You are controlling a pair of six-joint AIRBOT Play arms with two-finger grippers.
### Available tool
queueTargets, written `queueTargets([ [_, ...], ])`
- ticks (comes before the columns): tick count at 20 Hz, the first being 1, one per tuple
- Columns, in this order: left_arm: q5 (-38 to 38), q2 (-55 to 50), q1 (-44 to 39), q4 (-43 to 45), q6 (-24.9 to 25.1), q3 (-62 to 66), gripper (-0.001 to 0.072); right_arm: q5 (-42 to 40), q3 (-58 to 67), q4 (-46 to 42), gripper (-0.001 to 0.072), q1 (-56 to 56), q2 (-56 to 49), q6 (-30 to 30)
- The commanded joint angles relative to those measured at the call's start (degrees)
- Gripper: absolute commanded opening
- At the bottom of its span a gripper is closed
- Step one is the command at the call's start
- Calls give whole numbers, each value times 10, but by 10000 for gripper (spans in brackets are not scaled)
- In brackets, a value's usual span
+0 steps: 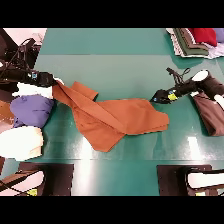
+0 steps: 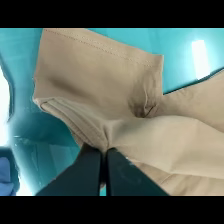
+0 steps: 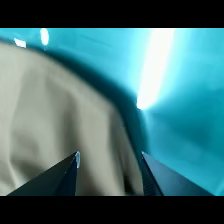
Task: Fold the shirts.
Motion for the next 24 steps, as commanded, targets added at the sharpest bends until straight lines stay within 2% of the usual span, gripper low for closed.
queueTargets([
  [1,0,0,0,0,0,0,25,23,62,7,437,15,-71,-12],
  [5,-1,0,0,0,0,0,25,65,112,-37,429,48,-107,-6],
  [6,-1,0,0,0,0,0,25,75,120,-44,358,55,-112,-6],
  [8,-2,0,0,0,0,0,25,82,136,-64,31,66,-116,-6],
  [12,-20,4,1,5,0,34,25,91,208,-76,15,59,-93,38],
  [18,-90,4,0,0,-21,322,25,74,406,-77,15,6,59,72],
  [21,-93,4,0,-14,-41,490,26,46,477,-77,14,-19,145,78],
  [24,-41,59,0,-61,-40,530,25,3,493,-77,14,-43,240,78],
])
